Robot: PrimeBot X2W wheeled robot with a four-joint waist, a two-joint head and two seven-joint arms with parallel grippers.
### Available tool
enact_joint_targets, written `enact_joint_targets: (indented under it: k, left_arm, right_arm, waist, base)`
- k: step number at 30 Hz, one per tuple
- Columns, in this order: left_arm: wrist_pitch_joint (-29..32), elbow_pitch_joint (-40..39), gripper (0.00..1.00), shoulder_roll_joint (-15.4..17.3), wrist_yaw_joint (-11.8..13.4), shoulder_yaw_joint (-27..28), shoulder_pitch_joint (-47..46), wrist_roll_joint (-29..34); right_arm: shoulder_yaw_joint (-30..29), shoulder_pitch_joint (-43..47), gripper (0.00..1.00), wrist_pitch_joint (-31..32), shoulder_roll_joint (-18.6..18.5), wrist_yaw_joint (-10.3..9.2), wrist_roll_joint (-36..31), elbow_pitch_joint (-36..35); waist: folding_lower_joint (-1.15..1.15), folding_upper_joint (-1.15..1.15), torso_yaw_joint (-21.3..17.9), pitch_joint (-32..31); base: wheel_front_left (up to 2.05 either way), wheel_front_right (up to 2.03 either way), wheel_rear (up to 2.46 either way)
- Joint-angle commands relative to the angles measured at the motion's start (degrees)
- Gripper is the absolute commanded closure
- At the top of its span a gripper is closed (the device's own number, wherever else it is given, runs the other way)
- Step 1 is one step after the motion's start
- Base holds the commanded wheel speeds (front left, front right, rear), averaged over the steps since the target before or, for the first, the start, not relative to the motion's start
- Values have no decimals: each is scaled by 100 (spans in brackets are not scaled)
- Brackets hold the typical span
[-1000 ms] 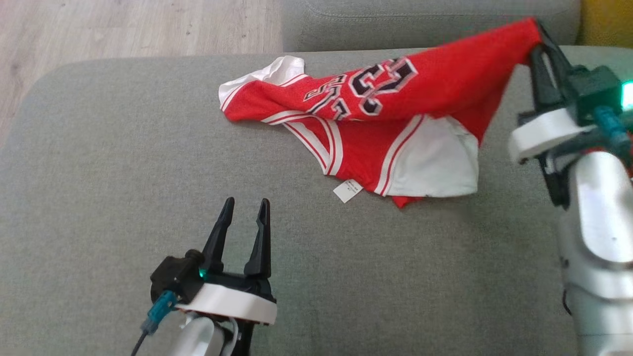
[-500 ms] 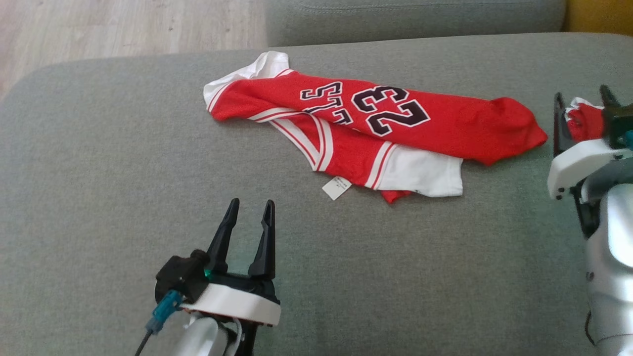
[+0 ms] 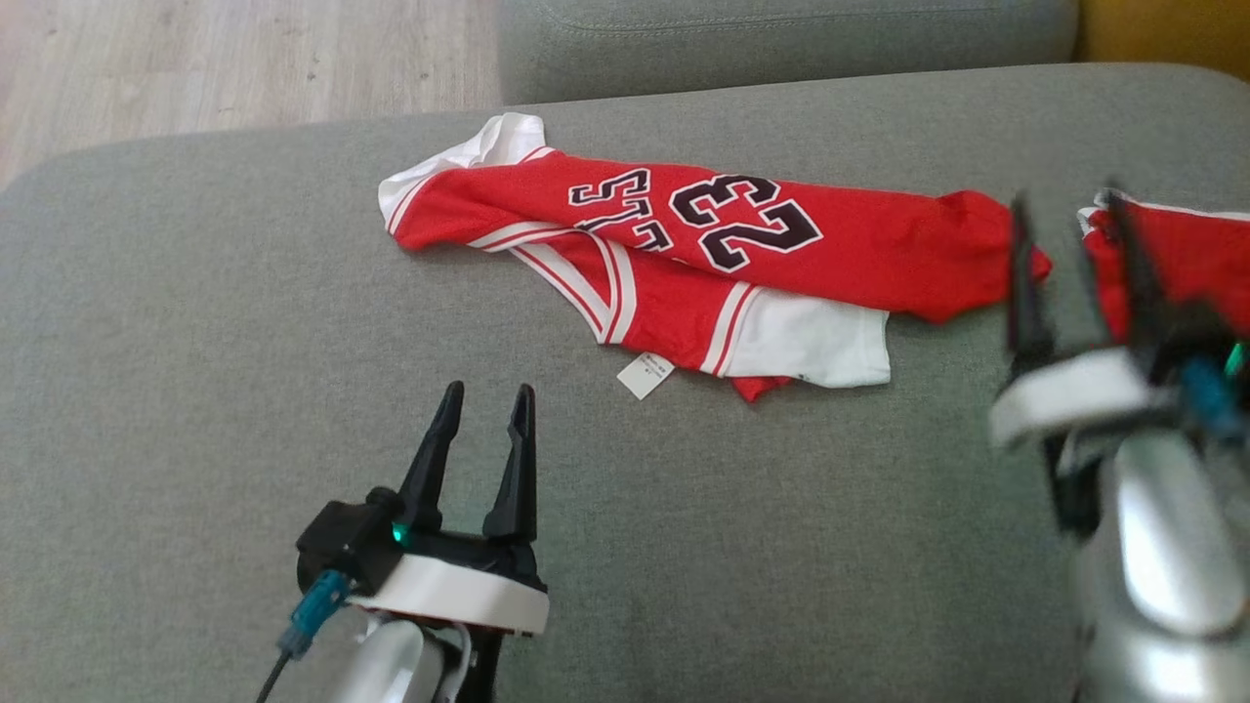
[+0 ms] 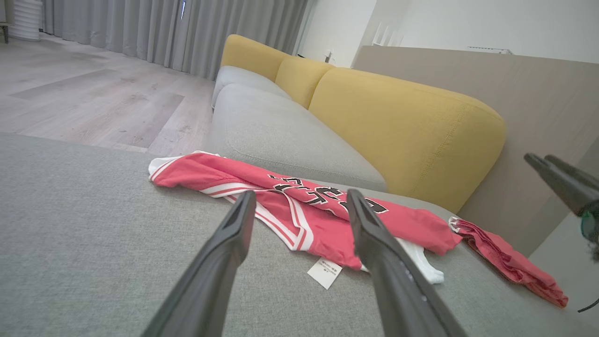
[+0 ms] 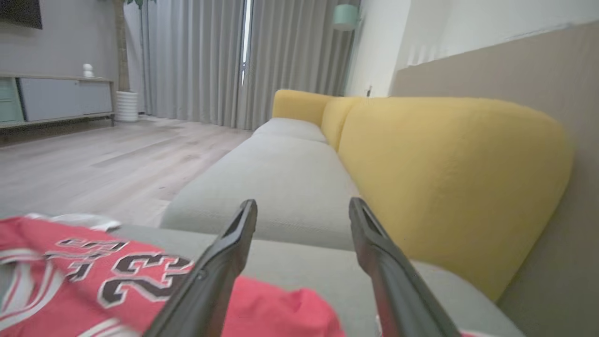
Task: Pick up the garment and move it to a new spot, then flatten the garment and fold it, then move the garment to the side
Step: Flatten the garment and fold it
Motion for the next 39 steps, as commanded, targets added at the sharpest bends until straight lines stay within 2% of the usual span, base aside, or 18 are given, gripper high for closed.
enact_joint_targets:
  k: [1, 6, 10, 15, 19, 23, 27, 36, 38, 39]
  left_arm:
    - [-55, -200, 0, -9, -26, 217, -166, 71]
    - [-55, -220, 0, -9, -52, 241, -176, 113]
    - [-55, -214, 0, -9, -75, 243, -219, 145]
    - [-55, -169, 0, -9, -102, 204, -313, 148]
    - [-55, -128, 0, -9, -115, 129, -399, 107]
    - [-55, -102, 0, -9, -98, 66, -474, 56]
    - [-55, -78, 0, -9, -85, 39, -514, 39]
    - [-55, -70, 0, -9, -75, 38, -523, 48]
    - [-55, -67, 0, -9, -72, 37, -535, 53]
    - [-55, -65, 0, -9, -71, 36, -539, 54]
  right_arm:
    - [169, 57, 0, -67, 29, 37, 70, -209]
    - [743, 954, 0, -124, 70, 37, 551, -373]
    - [1023, 1155, 0, -152, 72, 37, 710, -375]
    - [1272, 1004, 0, -160, 73, 37, 421, -257]
    - [1459, 740, 0, 0, 32, 37, -37, 188]
    - [1478, 468, 0, 150, -75, 37, -443, 724]
    - [1255, 245, 0, 305, -108, 37, -831, 1150]
    - [817, 9, 0, 333, -29, 37, -1417, 1689]
    - [743, -34, 100, 293, -6, 37, -1473, 1757]
    - [712, -48, 100, 260, 6, 37, -1493, 1771]
  waist:
    - [0, 0, -4, 8]
    - [0, 0, -30, 98]
    - [0, 0, -35, 178]
    - [0, 0, 40, 302]
    - [0, 0, 168, 412]
    - [0, 0, 317, 498]
    - [0, 0, 429, 555]
    - [0, 0, 483, 600]
    - [0, 0, 466, 602]
    - [0, 0, 456, 599]
  base:
    - [0, 0, 0]
    - [0, 0, 0]
    - [0, 0, 0]
    - [0, 0, 0]
    - [0, 0, 0]
    - [0, 0, 0]
    - [0, 0, 0]
    - [0, 0, 0]
    - [0, 0, 0]
    - [0, 0, 0]
